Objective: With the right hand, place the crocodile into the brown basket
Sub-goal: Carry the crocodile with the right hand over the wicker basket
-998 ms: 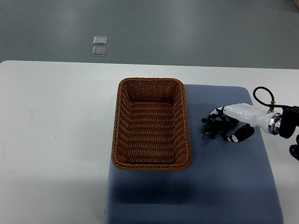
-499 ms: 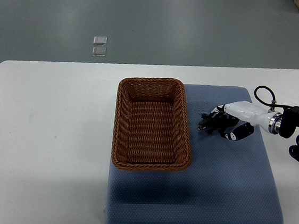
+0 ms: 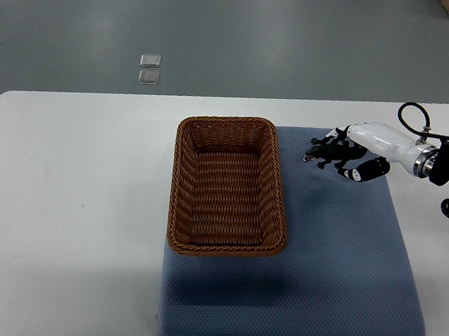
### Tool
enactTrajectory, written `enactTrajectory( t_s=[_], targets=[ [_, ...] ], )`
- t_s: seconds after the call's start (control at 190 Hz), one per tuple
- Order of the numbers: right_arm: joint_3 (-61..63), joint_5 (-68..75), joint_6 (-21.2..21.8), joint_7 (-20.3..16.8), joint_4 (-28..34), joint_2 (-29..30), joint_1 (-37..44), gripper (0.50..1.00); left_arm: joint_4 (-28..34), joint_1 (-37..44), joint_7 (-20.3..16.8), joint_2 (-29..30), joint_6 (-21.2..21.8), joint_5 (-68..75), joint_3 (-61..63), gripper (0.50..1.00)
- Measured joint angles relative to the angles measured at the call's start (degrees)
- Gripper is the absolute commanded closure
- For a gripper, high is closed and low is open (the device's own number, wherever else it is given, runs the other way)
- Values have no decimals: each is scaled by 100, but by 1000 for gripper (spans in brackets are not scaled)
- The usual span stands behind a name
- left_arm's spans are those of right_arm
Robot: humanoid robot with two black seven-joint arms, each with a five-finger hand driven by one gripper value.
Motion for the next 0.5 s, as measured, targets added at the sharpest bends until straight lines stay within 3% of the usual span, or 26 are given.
enactTrajectory(
  t_s=[0.294, 0.499],
  targets=[
    [154, 152, 5, 45, 321, 140, 493, 938, 0, 0, 0, 0, 0, 0, 0, 500],
    [131, 129, 30, 123, 665, 693, 525, 926, 0, 1, 0, 0, 0, 1, 0, 500]
  ],
)
